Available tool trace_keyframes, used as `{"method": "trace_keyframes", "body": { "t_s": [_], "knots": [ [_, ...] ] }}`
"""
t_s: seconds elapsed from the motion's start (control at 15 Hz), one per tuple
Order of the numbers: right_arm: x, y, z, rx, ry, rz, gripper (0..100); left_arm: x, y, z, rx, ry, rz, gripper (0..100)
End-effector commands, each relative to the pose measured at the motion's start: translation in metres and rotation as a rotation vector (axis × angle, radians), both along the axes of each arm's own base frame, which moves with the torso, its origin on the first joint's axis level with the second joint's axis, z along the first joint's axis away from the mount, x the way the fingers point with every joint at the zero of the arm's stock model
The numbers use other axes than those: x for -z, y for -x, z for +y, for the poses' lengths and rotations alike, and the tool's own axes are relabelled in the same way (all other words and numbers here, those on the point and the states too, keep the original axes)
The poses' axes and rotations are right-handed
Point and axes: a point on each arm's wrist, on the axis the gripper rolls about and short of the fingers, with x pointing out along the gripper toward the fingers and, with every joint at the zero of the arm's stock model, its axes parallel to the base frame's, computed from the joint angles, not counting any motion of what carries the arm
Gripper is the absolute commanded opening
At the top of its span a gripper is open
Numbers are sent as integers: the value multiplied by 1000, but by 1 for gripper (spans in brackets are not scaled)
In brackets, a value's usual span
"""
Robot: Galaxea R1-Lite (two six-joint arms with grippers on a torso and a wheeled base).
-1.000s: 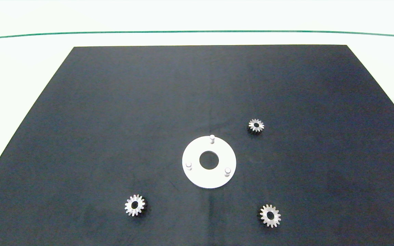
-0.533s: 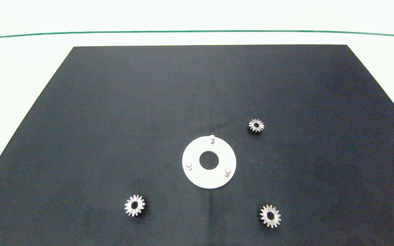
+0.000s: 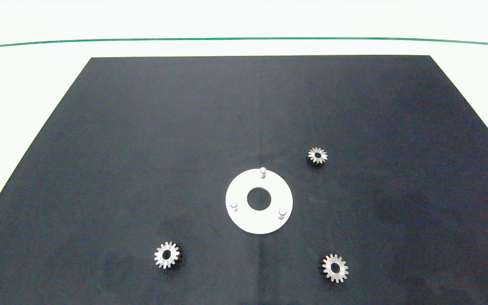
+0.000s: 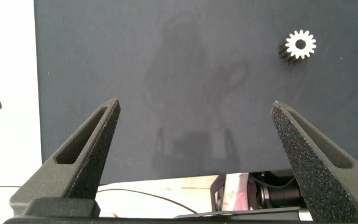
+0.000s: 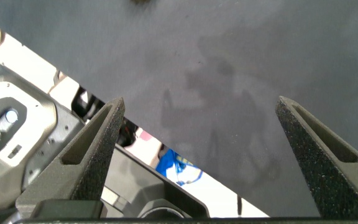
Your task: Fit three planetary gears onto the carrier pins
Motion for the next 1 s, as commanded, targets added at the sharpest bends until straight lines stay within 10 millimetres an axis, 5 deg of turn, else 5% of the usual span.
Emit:
{"method": "trace_keyframes", "body": {
  "t_s": [0.07, 1.0],
  "knots": [
    [4, -11, 10, -44, 52, 41, 100, 0, -1, 0, -2, -1, 7, 100],
    [22, -51, 58, -164, 146, 87, 100, -1, -3, 0, -1, 1, 1, 100]
  ]
}}
